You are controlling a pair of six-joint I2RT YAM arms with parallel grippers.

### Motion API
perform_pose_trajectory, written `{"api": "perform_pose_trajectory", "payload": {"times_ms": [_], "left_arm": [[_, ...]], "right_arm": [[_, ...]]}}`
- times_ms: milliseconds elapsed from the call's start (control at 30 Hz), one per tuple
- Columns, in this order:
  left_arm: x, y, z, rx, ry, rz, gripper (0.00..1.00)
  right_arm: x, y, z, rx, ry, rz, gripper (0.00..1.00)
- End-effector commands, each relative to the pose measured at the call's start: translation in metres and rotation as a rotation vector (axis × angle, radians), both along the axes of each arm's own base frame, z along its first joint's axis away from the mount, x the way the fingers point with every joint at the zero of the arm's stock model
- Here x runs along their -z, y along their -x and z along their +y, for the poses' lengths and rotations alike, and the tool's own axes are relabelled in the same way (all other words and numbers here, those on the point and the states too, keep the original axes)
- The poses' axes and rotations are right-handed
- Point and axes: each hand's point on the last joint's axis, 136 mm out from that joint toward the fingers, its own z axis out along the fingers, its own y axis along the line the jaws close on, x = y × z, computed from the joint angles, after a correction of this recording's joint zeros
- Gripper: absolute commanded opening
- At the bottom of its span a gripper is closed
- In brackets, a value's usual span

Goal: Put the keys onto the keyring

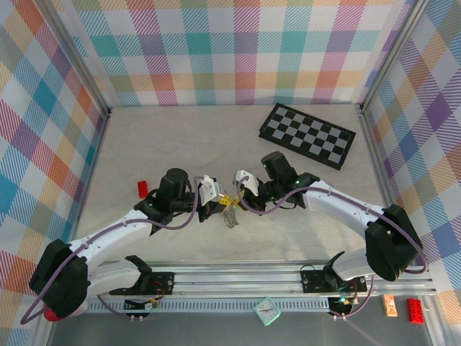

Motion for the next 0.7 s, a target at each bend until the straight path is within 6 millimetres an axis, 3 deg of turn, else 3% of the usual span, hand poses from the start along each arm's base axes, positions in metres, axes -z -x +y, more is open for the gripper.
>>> {"api": "perform_pose_trajectory", "payload": {"times_ms": [0,133,233,300,667], "left_arm": [[-0.022,0.004,-0.004,0.029,0.067,-0.059,0.0],[-0.022,0.004,-0.003,0.027,0.065,-0.063,0.0],[-0.023,0.004,-0.003,0.026,0.068,-0.068,0.0],[-0.024,0.003,-0.003,0.024,0.07,-0.069,0.0],[-0.027,0.003,-0.006,0.023,0.104,-0.062,0.0]], "right_arm": [[-0.006,0.005,0.001,-0.012,-0.028,0.005,0.0],[-0.009,0.001,-0.001,0.008,-0.028,-0.016,0.01],[-0.008,0.003,-0.003,0.008,-0.03,-0.019,0.2],[-0.007,0.005,-0.003,0.004,-0.043,-0.017,0.24],[0.002,-0.002,0.004,0.031,-0.09,-0.026,0.32]]}}
